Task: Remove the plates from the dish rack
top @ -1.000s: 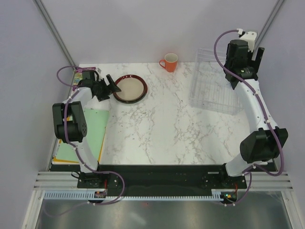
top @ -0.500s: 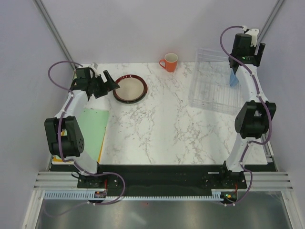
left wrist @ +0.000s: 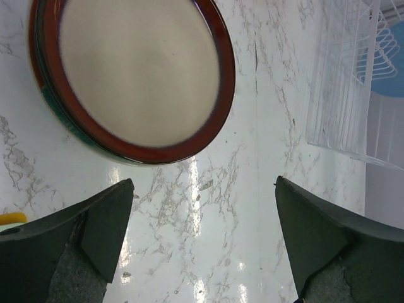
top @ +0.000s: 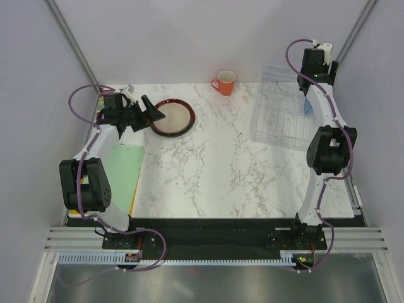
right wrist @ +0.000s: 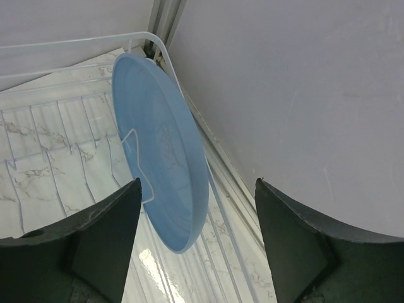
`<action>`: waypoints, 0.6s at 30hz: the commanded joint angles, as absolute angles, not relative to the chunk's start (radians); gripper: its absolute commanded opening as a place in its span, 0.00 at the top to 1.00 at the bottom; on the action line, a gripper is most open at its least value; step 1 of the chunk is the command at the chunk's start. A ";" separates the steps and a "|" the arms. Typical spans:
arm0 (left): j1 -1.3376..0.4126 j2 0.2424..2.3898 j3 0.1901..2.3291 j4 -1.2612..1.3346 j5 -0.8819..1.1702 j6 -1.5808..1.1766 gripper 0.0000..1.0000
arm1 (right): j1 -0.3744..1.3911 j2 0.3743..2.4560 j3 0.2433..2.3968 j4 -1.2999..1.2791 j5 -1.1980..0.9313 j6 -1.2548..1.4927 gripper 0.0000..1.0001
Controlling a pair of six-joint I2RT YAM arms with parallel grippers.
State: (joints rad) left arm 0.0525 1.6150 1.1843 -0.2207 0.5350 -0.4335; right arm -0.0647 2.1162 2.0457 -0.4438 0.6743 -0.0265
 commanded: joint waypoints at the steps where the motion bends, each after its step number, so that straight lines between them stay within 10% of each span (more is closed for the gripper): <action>1: 0.049 1.612 1.183 -0.172 0.577 -0.454 0.00 | -0.064 2.134 2.085 -0.453 0.696 -0.034 0.27; 13: 0.046 1.635 1.178 -0.163 0.597 -0.460 0.00 | -0.064 2.167 2.085 -0.472 0.670 -0.032 0.52; 18: 0.044 1.643 1.180 -0.158 0.601 -0.463 0.00 | -0.063 2.171 2.097 -0.479 0.667 -0.035 0.79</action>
